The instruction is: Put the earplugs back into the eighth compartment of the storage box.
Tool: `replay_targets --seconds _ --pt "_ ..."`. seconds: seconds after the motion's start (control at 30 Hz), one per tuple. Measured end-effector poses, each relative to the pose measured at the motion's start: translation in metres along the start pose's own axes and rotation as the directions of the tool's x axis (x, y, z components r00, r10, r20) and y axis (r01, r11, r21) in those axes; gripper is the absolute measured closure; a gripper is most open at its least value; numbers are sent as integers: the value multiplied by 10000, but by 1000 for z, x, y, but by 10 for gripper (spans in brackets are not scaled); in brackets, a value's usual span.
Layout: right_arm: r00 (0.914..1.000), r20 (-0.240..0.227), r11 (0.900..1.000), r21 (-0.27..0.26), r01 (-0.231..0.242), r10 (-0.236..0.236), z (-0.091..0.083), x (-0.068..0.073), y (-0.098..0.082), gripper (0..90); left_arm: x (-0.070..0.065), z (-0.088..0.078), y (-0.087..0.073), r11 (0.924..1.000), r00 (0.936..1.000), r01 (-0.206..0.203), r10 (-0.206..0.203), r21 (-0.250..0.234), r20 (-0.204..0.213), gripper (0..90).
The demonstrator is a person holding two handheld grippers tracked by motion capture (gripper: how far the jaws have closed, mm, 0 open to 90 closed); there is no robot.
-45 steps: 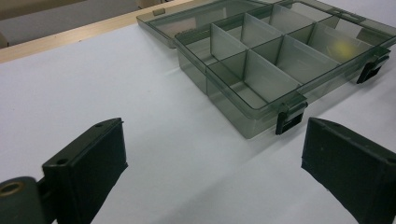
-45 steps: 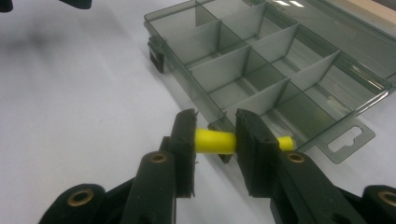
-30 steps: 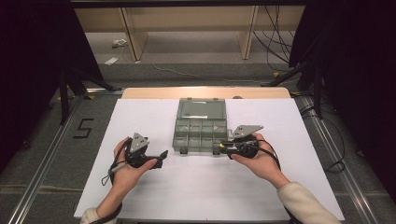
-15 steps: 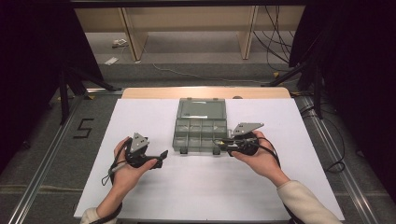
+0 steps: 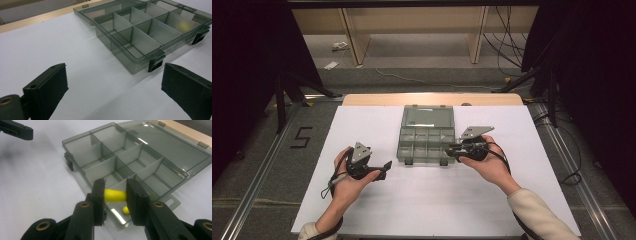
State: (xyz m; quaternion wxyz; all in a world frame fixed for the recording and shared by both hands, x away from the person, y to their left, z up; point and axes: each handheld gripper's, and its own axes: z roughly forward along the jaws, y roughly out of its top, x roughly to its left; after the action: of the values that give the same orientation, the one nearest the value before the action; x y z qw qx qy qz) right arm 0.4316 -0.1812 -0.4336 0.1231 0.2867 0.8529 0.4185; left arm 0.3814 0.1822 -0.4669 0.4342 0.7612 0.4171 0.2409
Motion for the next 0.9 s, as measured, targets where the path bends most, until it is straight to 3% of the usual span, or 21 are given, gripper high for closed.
replay_targets --seconds 0.9 --pt "9992 219 9995 57 -324 323 10 -16 4 697 0 0 0 10000 10000 29 -29 -36 -1 60"
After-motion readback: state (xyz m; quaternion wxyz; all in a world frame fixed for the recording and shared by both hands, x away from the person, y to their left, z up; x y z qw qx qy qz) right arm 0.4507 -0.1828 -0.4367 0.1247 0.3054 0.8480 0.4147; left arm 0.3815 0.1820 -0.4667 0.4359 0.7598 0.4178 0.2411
